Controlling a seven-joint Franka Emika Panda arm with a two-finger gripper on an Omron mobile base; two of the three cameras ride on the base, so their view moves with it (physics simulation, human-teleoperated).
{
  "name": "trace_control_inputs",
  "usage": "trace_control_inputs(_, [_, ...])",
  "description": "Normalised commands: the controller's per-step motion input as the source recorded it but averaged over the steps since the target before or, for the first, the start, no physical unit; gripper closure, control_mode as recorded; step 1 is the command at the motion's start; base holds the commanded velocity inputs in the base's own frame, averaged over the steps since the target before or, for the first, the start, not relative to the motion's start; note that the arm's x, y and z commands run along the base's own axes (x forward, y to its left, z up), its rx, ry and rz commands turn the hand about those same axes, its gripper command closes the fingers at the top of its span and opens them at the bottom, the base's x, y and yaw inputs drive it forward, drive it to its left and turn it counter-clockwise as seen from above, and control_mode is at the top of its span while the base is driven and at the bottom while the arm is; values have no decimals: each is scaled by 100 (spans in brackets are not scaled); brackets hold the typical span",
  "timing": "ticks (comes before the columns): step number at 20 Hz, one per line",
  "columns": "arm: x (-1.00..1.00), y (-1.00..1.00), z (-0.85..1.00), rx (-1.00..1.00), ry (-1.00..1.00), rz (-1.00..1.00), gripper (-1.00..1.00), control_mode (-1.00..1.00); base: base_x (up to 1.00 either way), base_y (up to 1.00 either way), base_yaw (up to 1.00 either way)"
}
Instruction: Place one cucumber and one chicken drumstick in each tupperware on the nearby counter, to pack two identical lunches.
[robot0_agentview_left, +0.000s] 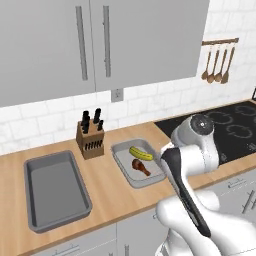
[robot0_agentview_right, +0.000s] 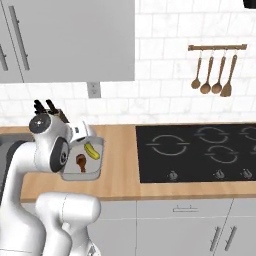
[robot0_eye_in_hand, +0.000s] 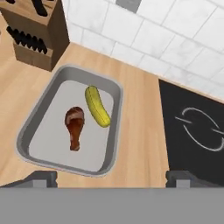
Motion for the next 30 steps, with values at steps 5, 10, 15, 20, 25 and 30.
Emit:
trace_control_inputs(5, [-99,-18,2,-6,4,5,-100,-100,0,0,0])
trace_control_inputs(10, [0,0,0,0,0,0,-100,100,-100,-16,36])
trace_control_inputs(15, [0,0,0,0,0,0,-100,100,-76,-2,81])
trace_control_inputs(20, [0,0,0,0,0,0,-100,100,-34,14,95])
trace_control_inputs(25, [0,0,0,0,0,0,-100,100,-44,77,82])
trace_control_inputs(30, [0,0,0,0,0,0,-100,100,-12,100,55])
